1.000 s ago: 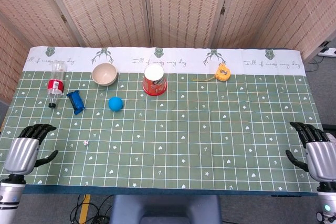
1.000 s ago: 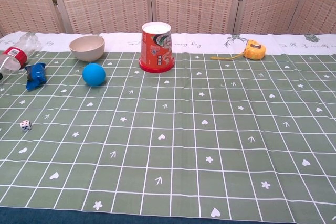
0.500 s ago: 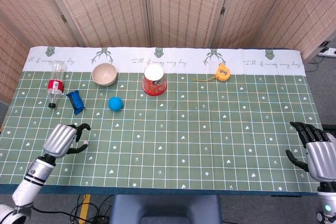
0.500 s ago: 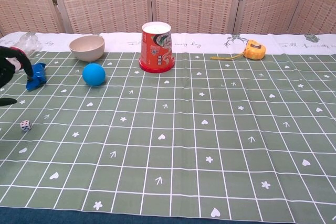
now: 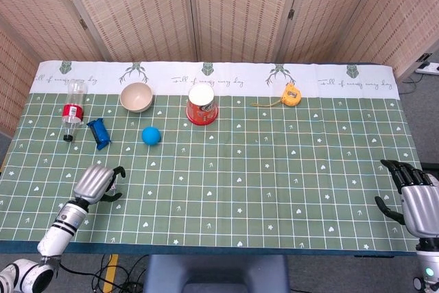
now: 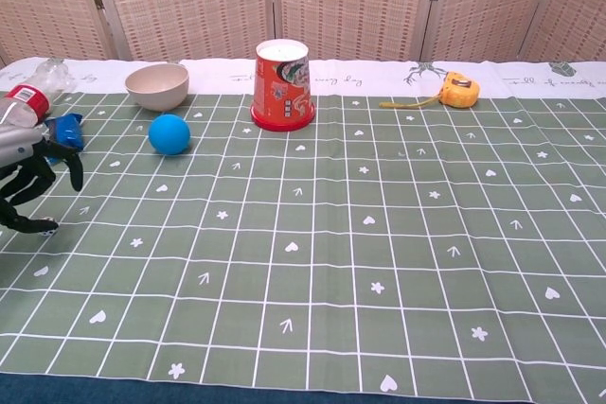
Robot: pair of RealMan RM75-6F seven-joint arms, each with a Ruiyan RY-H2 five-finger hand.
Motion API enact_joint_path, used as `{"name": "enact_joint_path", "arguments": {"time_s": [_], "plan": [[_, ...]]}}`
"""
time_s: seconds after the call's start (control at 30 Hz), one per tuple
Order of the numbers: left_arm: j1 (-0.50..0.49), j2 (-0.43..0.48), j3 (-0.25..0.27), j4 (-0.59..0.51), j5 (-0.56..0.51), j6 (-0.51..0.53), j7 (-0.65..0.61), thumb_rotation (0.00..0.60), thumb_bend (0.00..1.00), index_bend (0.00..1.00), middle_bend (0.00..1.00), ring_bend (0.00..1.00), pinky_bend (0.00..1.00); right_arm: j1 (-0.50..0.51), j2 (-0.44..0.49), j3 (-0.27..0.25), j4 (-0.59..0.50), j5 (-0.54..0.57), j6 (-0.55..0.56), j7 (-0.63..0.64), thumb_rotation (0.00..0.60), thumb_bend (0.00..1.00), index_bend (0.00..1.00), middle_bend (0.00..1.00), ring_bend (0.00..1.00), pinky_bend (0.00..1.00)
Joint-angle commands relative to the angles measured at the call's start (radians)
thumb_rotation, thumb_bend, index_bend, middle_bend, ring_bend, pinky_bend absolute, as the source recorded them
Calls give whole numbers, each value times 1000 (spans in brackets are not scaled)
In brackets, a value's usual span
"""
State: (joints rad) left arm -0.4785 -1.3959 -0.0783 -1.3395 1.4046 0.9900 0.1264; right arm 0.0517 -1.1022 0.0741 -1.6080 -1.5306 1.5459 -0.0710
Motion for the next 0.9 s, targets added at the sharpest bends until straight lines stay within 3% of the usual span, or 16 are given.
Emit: {"name": "enact_joint_path", "arguments": {"time_s": [0.03, 0.37, 0.6, 0.9], "plan": [[-4, -14, -1, 11, -44, -23, 31, 600, 226, 453, 829, 776, 945, 1, -2, 0, 2, 0, -1, 2, 600, 185, 175, 218, 191, 274], [-11, -50, -1, 66, -113, -57, 42, 600, 229, 484, 837, 781, 945, 0, -3, 0, 5, 1, -1, 4, 600, 185, 175, 218, 191, 274], [-19, -59, -1, 90, -141, -79, 38, 600, 325, 484, 840, 783, 945, -4, 0, 1, 1, 4, 4, 2, 600, 185, 175, 218, 191, 274], [-23, -63, 5, 101, -153, -83, 38, 600, 358, 500, 840, 783, 945, -6, 2, 2, -4, 3, 7, -3, 600, 185, 175, 222, 191, 274]]}}
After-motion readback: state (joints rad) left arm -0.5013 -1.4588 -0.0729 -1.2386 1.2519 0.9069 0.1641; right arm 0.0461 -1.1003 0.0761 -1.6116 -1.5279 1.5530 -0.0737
